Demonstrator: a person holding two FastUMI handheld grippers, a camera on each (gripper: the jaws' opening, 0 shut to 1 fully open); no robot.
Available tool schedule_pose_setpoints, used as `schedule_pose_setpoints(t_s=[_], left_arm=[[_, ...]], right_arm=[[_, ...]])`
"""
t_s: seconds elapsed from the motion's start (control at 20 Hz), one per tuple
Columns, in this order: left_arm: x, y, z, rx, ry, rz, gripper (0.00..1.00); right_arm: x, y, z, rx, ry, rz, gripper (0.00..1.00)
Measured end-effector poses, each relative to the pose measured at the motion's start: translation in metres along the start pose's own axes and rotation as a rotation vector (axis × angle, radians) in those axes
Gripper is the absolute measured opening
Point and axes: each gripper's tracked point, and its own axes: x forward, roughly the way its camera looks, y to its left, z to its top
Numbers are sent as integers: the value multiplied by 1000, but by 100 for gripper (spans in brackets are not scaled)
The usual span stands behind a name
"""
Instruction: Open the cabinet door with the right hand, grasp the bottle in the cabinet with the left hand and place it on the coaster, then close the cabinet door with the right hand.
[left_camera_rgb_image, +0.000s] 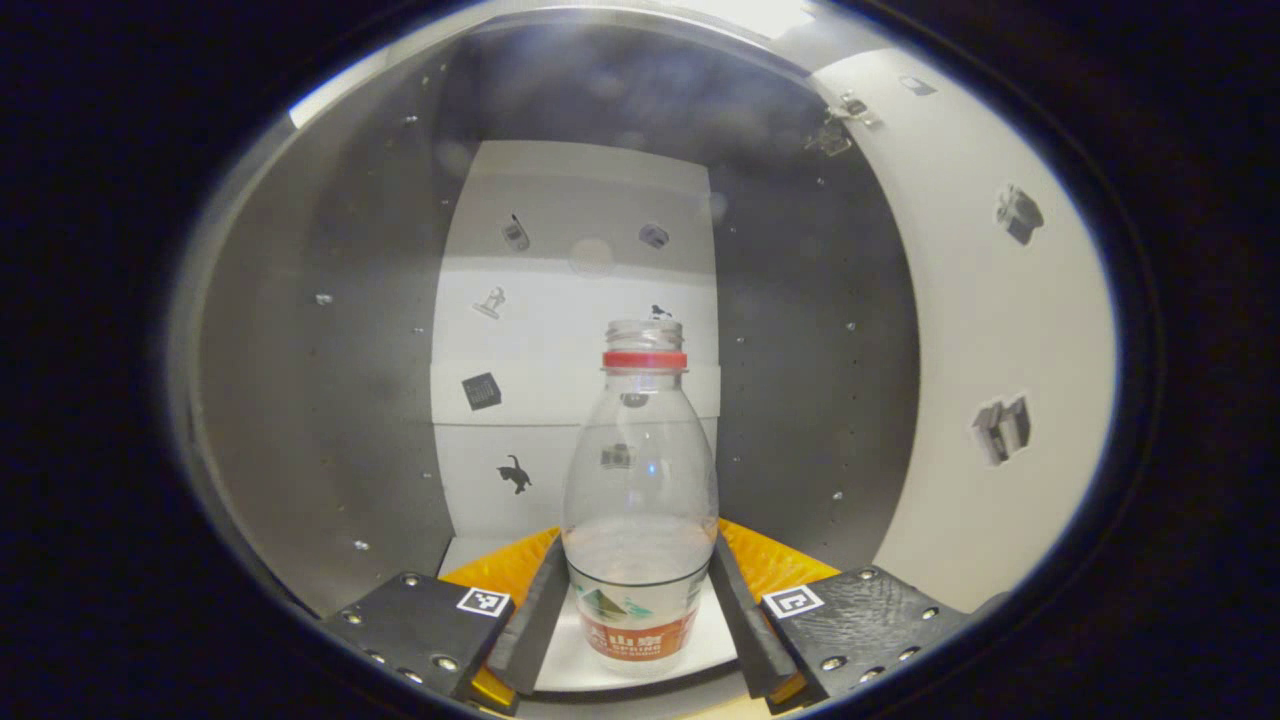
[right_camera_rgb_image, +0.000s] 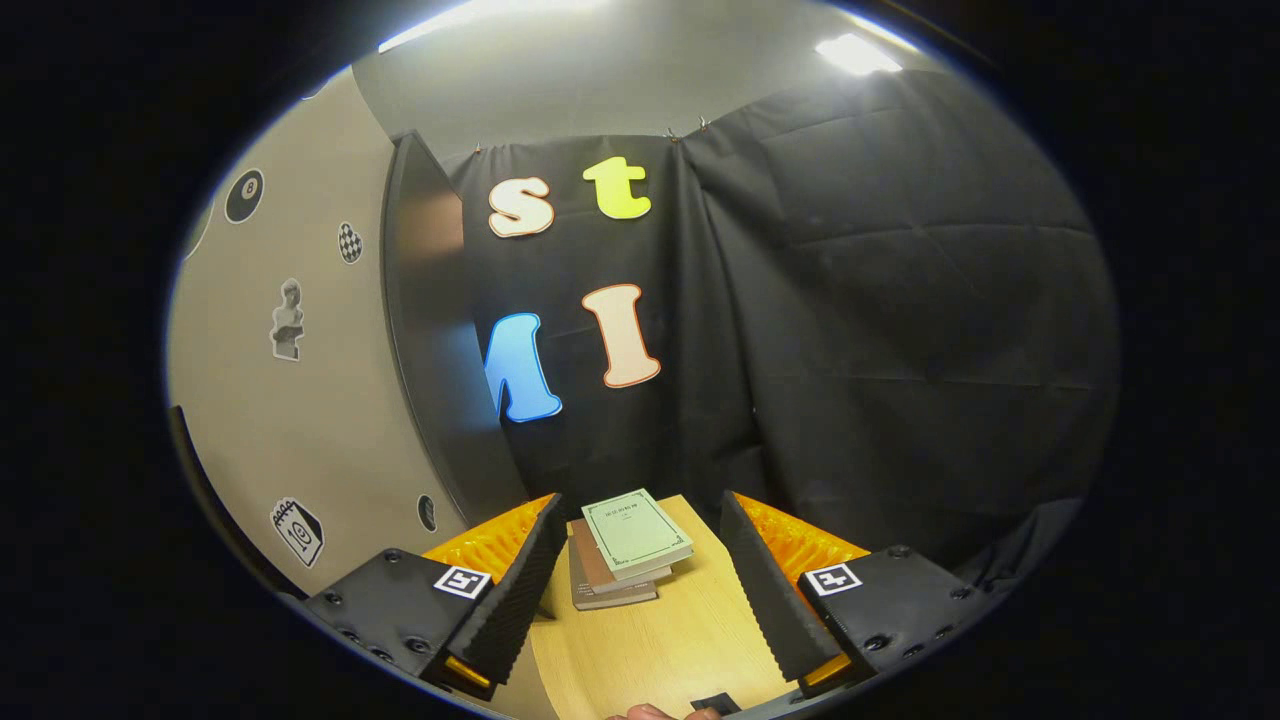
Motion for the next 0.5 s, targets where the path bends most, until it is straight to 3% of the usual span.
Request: schedule_pose_setpoints(t_s=[0.25, 0.5], left_arm=[[-72, 18, 0, 16, 1, 28, 75], [-139, 48, -38, 20, 54, 81, 75]], right_arm=[[-8, 3, -2, -21, -5, 4, 98], [-20, 10, -8, -40, -5, 3, 98]])
